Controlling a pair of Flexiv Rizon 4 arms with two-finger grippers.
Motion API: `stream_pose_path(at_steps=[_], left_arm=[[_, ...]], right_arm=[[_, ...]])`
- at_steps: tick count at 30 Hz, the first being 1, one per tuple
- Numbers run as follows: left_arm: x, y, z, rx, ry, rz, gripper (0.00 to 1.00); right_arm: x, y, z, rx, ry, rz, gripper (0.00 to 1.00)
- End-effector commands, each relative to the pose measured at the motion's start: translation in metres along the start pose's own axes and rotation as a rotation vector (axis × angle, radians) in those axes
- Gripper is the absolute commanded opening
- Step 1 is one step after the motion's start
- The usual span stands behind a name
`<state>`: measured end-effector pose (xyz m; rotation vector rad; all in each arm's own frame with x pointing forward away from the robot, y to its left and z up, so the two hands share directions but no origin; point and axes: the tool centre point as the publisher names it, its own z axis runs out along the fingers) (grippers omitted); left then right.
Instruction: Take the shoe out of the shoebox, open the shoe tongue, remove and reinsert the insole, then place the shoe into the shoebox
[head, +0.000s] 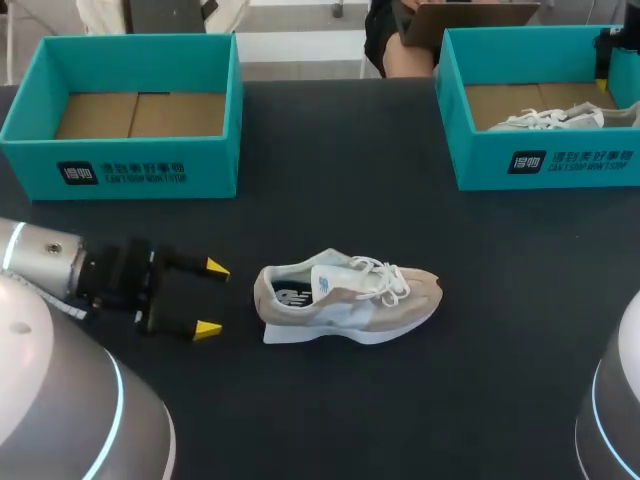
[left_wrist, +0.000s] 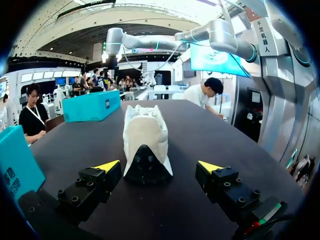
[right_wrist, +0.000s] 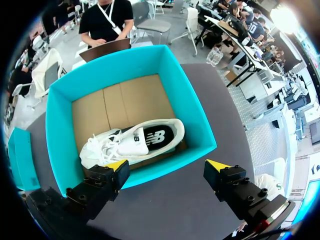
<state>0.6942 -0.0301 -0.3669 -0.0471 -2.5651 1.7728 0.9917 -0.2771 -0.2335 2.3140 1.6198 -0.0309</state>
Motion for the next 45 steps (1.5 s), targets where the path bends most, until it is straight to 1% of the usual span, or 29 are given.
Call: stream_pose_path(at_steps=[1, 24, 26, 30, 32, 38, 41, 45], left_arm=[[-0.002, 0.002, 0.004, 0.003, 0.001, 0.001, 1.0], [-0.002, 0.002, 0.004, 0.003, 0.001, 0.001, 1.0], [-0.003, 0.005, 0.009, 0.025, 0.003, -0.013, 1.0], [-0.01, 0.017, 0.028, 0.01, -0.016, -0.022, 1.0], [-0.013, 0.019, 0.035, 0.001, -0.009, -0.025, 1.0], [-0.018, 0.014, 0.054, 0.014, -0.011, -0.012, 1.0], [-0.023, 0.016, 0.066, 0.007, -0.021, -0.018, 1.0], [-0.024, 0.016, 0.082, -0.001, -0.005, 0.001, 1.0]], right_arm=[[0.0, 0.0, 0.0, -0.001, 0.0, 0.0, 1.0], [0.0, 0.0, 0.0, -0.001, 0.0, 0.0, 1.0], [0.0, 0.0, 0.0, -0.001, 0.0, 0.0, 1.0], [0.0, 0.0, 0.0, -0.001, 0.0, 0.0, 1.0], [0.0, 0.0, 0.0, -0.001, 0.0, 0.0, 1.0], [0.0, 0.0, 0.0, -0.001, 0.0, 0.0, 1.0], [0.0, 0.0, 0.0, -0.001, 0.0, 0.0, 1.0], [0.0, 0.0, 0.0, -0.001, 0.0, 0.0, 1.0]])
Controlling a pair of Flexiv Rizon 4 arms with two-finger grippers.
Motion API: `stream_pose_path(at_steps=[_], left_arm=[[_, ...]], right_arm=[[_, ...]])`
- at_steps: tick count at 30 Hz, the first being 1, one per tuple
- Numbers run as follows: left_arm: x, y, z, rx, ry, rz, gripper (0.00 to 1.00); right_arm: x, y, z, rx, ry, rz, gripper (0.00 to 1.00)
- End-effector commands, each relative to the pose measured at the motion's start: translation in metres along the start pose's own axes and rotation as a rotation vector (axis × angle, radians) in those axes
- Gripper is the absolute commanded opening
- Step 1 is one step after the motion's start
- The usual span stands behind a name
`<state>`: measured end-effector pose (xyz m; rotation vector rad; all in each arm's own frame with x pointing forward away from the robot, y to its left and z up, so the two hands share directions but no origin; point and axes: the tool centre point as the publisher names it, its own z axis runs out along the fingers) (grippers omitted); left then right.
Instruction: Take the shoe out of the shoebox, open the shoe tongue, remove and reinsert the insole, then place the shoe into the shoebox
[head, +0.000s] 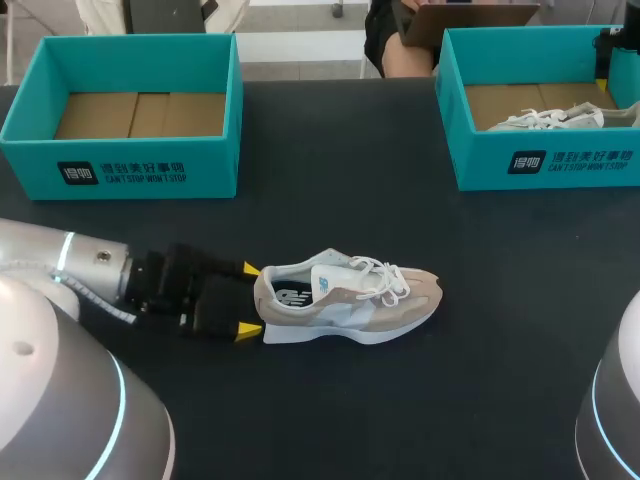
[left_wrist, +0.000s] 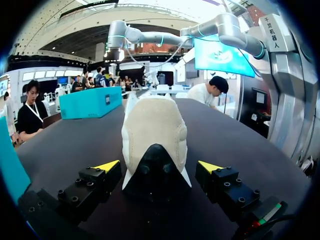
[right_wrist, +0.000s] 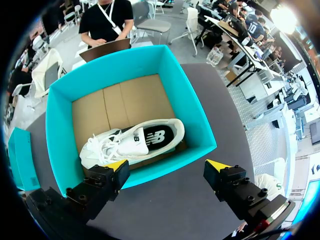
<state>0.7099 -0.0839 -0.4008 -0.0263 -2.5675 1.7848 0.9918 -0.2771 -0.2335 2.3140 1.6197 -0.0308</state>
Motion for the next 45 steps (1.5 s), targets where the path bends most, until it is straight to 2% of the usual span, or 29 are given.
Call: stream_pose_path(at_steps=[1, 12, 20, 21, 22, 23, 24, 25, 45], left_arm=[[-0.006, 0.002, 0.023, -0.007, 0.015, 0.014, 1.0], [0.0, -0.001, 0.049, 0.003, 0.002, 0.016, 1.0], [-0.005, 0.002, 0.061, -0.009, -0.041, 0.004, 1.0], [-0.005, 0.003, 0.062, -0.012, -0.041, -0.003, 0.91], [-0.005, 0.003, 0.062, -0.01, -0.04, -0.005, 0.78], [-0.005, 0.004, 0.062, -0.015, -0.041, -0.003, 0.48], [-0.005, 0.005, 0.062, -0.016, -0.041, -0.007, 0.31], [-0.005, 0.006, 0.061, -0.016, -0.04, -0.01, 0.01], [-0.005, 0.006, 0.058, -0.017, -0.037, -0.032, 0.0]], right_arm=[[0.0, 0.0, 0.0, -0.001, 0.0, 0.0, 1.0], [0.0, 0.0, 0.0, -0.001, 0.0, 0.0, 1.0], [0.0, 0.0, 0.0, -0.001, 0.0, 0.0, 1.0], [0.0, 0.0, 0.0, -0.001, 0.0, 0.0, 1.0], [0.0, 0.0, 0.0, -0.001, 0.0, 0.0, 1.0], [0.0, 0.0, 0.0, -0.001, 0.0, 0.0, 1.0], [0.0, 0.0, 0.0, -0.001, 0.0, 0.0, 1.0], [0.0, 0.0, 0.0, -0.001, 0.0, 0.0, 1.0], [0.0, 0.0, 0.0, -0.001, 0.0, 0.0, 1.0]])
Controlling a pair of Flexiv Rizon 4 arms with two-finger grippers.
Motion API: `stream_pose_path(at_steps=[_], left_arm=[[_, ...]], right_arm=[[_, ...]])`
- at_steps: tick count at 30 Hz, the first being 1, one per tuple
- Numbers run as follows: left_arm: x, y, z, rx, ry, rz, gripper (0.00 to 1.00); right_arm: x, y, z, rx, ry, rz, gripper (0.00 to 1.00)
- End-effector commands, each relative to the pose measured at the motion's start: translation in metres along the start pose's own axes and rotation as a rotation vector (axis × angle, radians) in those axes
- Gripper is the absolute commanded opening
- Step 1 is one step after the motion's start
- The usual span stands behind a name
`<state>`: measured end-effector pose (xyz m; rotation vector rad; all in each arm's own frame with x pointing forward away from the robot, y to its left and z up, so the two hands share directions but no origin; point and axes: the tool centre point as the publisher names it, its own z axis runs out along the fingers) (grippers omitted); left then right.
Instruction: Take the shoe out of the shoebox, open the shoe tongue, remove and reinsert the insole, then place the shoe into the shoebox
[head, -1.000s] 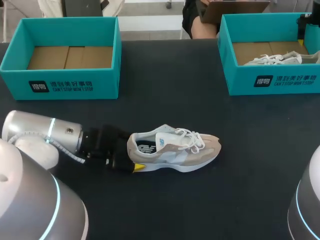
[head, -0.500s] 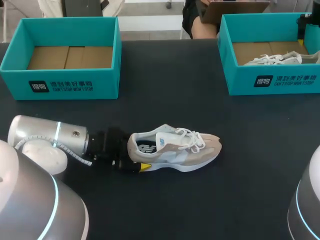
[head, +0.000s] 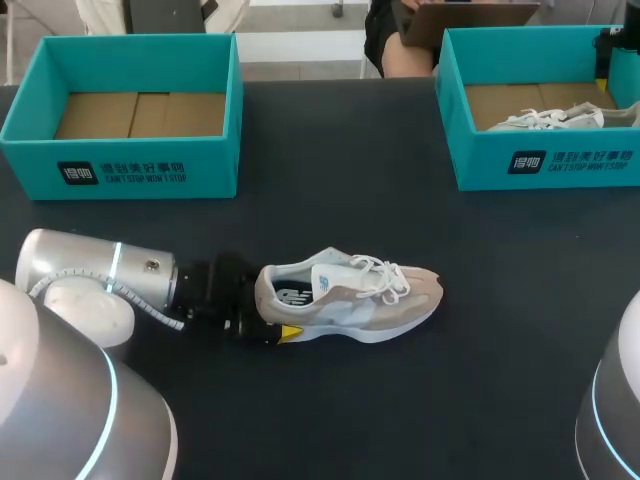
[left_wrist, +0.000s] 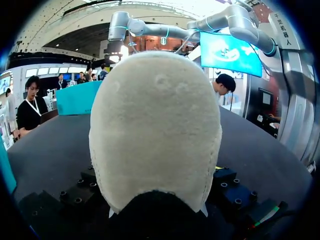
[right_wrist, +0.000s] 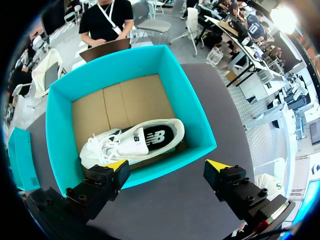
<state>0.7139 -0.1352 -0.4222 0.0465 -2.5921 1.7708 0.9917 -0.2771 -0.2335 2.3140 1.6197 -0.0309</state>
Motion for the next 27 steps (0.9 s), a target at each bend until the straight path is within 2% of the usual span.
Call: stream_pose_path(at_steps=[1, 6, 7, 8, 12, 15, 18, 27], left_arm=[[0.0, 0.004, 0.003, -0.001, 0.0, 0.0, 0.0], [0.0, 0.004, 0.003, -0.001, 0.0, 0.0, 0.0], [0.0, 0.004, 0.003, -0.001, 0.0, 0.0, 0.0], [0.0, 0.004, 0.003, -0.001, 0.0, 0.0, 0.0], [0.0, 0.004, 0.003, -0.001, 0.0, 0.0, 0.0], [0.0, 0.004, 0.003, -0.001, 0.0, 0.0, 0.0], [0.0, 0.004, 0.003, -0.001, 0.0, 0.0, 0.0], [0.0, 0.004, 0.003, -0.001, 0.0, 0.0, 0.0]], right_arm=[[0.0, 0.0, 0.0, -0.001, 0.0, 0.0, 1.0], [0.0, 0.0, 0.0, -0.001, 0.0, 0.0, 1.0], [0.006, -0.005, 0.001, -0.001, 0.038, 0.024, 1.0], [0.011, -0.011, 0.0, -0.013, 0.06, 0.034, 1.0], [0.03, -0.036, -0.016, 0.036, 0.073, 0.037, 1.0], [0.044, -0.054, -0.032, 0.034, 0.047, -0.013, 1.0], [0.064, -0.076, -0.048, 0.016, 0.054, -0.018, 1.0], [0.126, -0.147, -0.072, 0.036, 0.091, -0.045, 1.0]])
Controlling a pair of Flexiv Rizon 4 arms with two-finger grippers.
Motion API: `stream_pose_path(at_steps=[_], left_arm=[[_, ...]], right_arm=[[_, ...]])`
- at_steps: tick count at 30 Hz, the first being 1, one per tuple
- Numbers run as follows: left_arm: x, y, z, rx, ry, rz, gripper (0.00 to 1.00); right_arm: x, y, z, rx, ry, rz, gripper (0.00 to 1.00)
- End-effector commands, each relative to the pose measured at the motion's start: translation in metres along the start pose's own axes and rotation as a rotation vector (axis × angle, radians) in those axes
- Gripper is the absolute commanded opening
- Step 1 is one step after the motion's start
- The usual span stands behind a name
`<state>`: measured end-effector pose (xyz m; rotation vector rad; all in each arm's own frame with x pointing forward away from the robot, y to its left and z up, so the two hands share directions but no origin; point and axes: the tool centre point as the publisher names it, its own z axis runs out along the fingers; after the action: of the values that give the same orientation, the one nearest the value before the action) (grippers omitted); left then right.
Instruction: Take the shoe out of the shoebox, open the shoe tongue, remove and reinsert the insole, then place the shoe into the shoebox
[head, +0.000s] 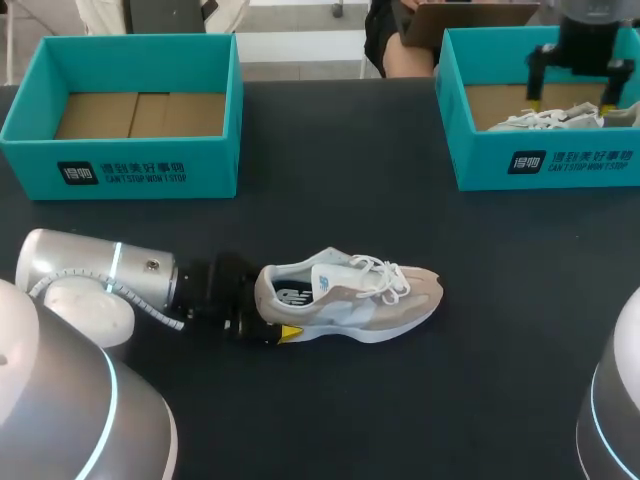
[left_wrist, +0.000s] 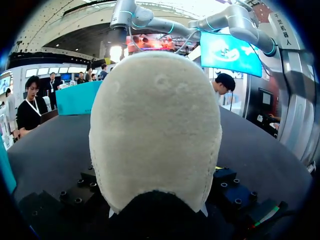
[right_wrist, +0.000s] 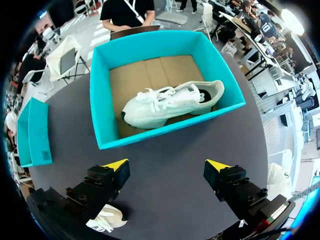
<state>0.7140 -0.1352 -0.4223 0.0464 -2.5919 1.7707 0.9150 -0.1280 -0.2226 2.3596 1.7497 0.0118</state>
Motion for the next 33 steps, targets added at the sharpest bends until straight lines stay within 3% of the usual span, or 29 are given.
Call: stream_pose_path(at_steps=[1, 10, 12, 32, 33], left_arm=[[0.0, 0.004, 0.003, -0.001, 0.0, 0.0, 0.0], [0.0, 0.004, 0.003, -0.001, 0.0, 0.0, 0.0], [0.0, 0.004, 0.003, -0.001, 0.0, 0.0, 0.0], [0.0, 0.004, 0.003, -0.001, 0.0, 0.0, 0.0], [0.0, 0.004, 0.003, -0.001, 0.0, 0.0, 0.0]], right_arm=[[0.029, -0.042, -0.007, -0.038, 0.013, 0.011, 1.0], [0.095, -0.113, -0.026, -0.037, 0.129, 0.05, 1.0], [0.106, -0.124, -0.026, -0.004, 0.217, 0.007, 1.0], [0.106, -0.124, -0.026, -0.004, 0.217, 0.007, 1.0], [0.113, -0.132, -0.028, -0.015, 0.213, 0.027, 1.0]])
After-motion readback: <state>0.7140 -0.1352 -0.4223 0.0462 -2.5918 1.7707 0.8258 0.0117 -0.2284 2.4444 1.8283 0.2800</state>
